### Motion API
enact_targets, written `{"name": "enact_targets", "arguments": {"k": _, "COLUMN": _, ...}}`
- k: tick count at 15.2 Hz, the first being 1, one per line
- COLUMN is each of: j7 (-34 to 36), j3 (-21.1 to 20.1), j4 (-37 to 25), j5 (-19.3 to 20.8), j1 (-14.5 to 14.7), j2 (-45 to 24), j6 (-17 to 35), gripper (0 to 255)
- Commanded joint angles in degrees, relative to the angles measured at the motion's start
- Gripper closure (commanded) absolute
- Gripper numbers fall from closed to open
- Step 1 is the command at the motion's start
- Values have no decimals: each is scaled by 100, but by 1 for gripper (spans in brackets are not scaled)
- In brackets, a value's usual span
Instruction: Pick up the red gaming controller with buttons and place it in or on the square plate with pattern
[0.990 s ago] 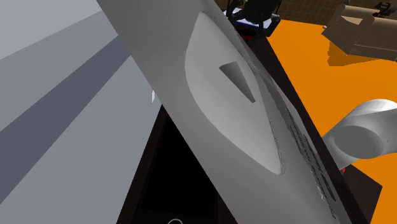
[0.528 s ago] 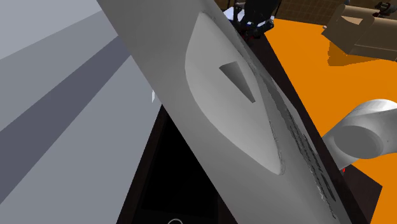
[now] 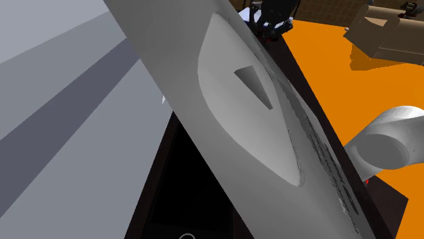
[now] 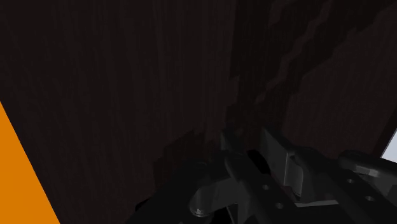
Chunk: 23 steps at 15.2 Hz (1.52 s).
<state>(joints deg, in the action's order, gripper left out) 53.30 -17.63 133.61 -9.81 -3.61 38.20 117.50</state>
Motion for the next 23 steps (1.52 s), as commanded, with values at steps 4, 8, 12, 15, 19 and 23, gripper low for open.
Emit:
{"name": "enact_targets", "arguments": {"k": 4, "j7": 6, "j3": 41, "j4": -374, "j5": 43, "j1": -29, "j2": -49, "j6": -329, "gripper": 255}}
{"name": "enact_targets", "arguments": {"k": 8, "j7": 16, "j3": 70, "j4": -727, "j5": 81, "j1": -55, "j2": -113, "j6": -618, "gripper": 255}}
{"name": "enact_targets", "arguments": {"k": 12, "j7": 355, "j3": 199, "j4": -947, "j5": -113, "j1": -201, "j2": -332, "j6": -895, "gripper": 0}}
{"name": "enact_targets", "arguments": {"k": 15, "j7": 1274, "j3": 622, "j4": -1332, "j5": -710, "j1": -582, "j2": -839, "j6": -1551, "gripper": 0}}
{"name": "enact_targets", "arguments": {"k": 19, "j7": 1262, "j3": 557, "j4": -1049, "j5": -745, "j1": -560, "j2": -854, "j6": -1245, "gripper": 0}}
{"name": "enact_targets", "arguments": {"k": 23, "j7": 1251, "j3": 495, "j4": -813, "j5": -780, "j1": -542, "j2": -885, "j6": -971, "gripper": 0}}
